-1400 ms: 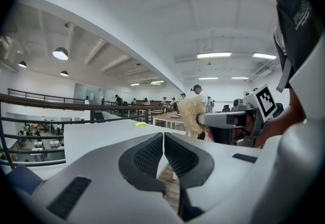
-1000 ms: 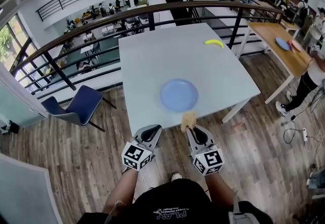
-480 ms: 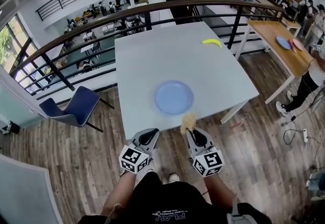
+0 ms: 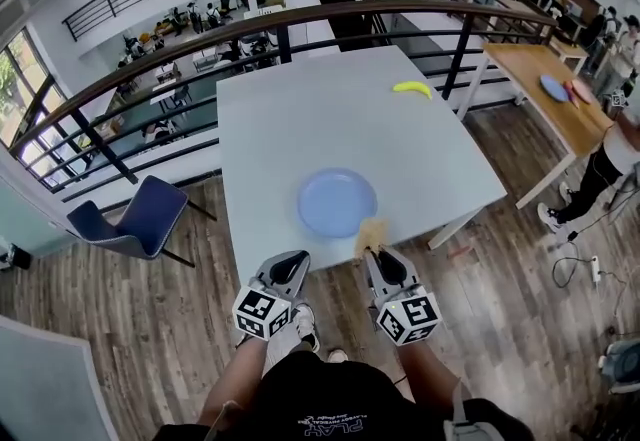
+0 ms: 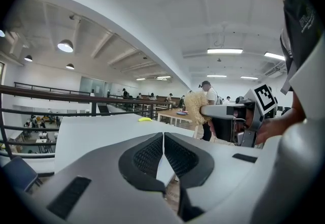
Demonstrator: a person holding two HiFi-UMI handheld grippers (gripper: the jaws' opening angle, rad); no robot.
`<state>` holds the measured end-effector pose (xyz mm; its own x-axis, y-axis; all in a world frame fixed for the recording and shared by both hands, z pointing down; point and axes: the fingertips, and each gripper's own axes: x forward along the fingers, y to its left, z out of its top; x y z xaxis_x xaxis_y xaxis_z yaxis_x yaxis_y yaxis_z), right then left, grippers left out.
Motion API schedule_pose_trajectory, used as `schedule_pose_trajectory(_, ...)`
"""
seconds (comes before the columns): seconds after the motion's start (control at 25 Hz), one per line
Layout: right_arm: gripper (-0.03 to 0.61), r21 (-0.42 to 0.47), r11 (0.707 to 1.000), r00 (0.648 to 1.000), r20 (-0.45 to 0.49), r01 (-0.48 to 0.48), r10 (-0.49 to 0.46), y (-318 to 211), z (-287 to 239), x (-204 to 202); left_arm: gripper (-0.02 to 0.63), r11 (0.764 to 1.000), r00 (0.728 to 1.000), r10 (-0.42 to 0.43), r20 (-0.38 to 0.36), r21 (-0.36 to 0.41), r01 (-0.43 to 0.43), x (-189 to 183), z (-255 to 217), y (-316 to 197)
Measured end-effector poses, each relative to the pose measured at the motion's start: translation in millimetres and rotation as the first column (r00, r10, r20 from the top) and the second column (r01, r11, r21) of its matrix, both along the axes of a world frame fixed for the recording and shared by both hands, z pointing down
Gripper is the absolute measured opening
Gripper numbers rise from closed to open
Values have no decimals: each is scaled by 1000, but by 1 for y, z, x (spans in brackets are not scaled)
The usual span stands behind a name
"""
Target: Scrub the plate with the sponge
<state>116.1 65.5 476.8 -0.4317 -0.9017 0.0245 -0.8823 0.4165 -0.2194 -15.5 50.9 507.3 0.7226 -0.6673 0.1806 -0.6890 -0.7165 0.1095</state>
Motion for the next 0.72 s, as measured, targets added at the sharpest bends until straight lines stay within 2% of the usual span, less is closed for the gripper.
schedule_pose_trajectory(0.36,63,3,1000,1000,9,8,-8,-56,-13,-17,21,999,999,31,-21,-8,-31,-4,-6,-54)
schedule_pose_trajectory(0.72,63,-7,1000,1000,-8,-7,7,-110,-16,-46,21,999,998,38,-41,-5,-39,-29,-11,-121)
